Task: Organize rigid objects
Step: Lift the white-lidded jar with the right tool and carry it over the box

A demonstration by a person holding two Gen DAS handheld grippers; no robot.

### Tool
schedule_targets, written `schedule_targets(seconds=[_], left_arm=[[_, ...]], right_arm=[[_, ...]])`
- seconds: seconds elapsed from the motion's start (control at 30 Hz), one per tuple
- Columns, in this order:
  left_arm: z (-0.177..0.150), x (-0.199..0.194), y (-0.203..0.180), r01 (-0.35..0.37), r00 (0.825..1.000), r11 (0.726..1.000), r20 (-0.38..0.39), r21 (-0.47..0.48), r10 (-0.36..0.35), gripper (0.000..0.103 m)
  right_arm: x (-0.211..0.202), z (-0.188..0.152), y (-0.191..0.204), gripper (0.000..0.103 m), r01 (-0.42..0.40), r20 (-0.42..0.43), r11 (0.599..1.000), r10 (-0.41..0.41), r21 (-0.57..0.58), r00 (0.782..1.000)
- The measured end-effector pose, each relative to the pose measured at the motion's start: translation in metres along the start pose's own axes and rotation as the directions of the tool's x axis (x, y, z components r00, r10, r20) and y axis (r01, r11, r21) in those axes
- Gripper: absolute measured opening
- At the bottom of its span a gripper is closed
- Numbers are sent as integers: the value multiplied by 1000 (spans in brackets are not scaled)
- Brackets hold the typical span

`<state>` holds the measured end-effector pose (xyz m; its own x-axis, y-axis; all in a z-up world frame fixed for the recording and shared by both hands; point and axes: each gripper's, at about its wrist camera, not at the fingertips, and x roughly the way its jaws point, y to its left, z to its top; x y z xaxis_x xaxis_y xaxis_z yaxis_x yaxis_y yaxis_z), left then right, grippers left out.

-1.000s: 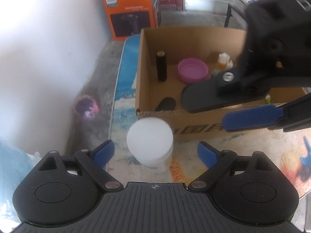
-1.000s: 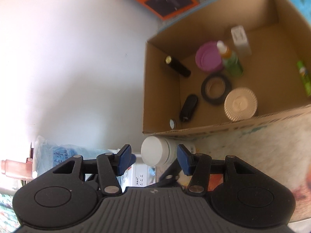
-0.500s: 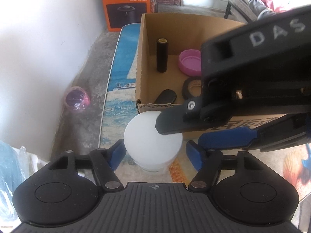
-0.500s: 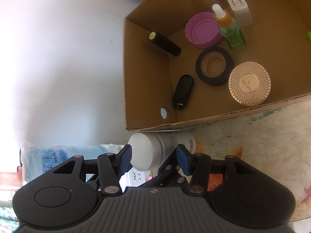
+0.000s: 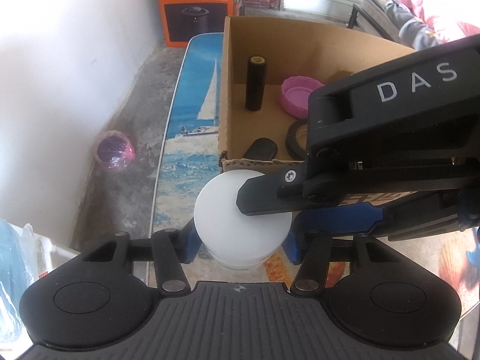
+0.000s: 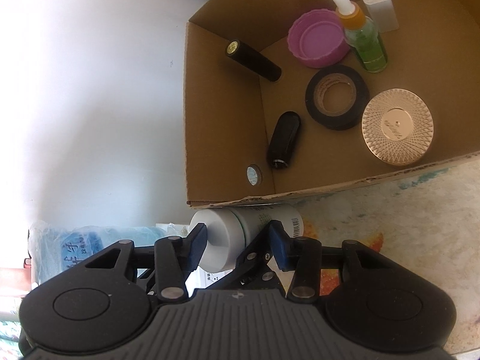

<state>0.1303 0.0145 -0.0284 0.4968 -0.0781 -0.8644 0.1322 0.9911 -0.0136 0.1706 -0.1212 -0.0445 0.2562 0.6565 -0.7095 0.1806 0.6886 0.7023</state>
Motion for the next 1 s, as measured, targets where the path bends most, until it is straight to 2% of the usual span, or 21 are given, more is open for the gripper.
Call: schedule_targets(seconds=[0.57, 0.87, 1.0], left_arm=[[0, -14, 1, -12, 1000, 1000, -2, -17, 12, 53], [2, -37, 1, -45, 999, 999, 0, -26, 45, 53], [2, -59, 0, -60, 998, 998, 23, -24, 60, 53]], right_arm=[[-7, -6, 4, 47, -28, -19, 1000, 28, 2, 999], [-19, -13, 17, 47, -63, -32, 998, 63, -8, 998], [-32, -19, 27, 47, -93, -35, 995, 92, -25, 995]])
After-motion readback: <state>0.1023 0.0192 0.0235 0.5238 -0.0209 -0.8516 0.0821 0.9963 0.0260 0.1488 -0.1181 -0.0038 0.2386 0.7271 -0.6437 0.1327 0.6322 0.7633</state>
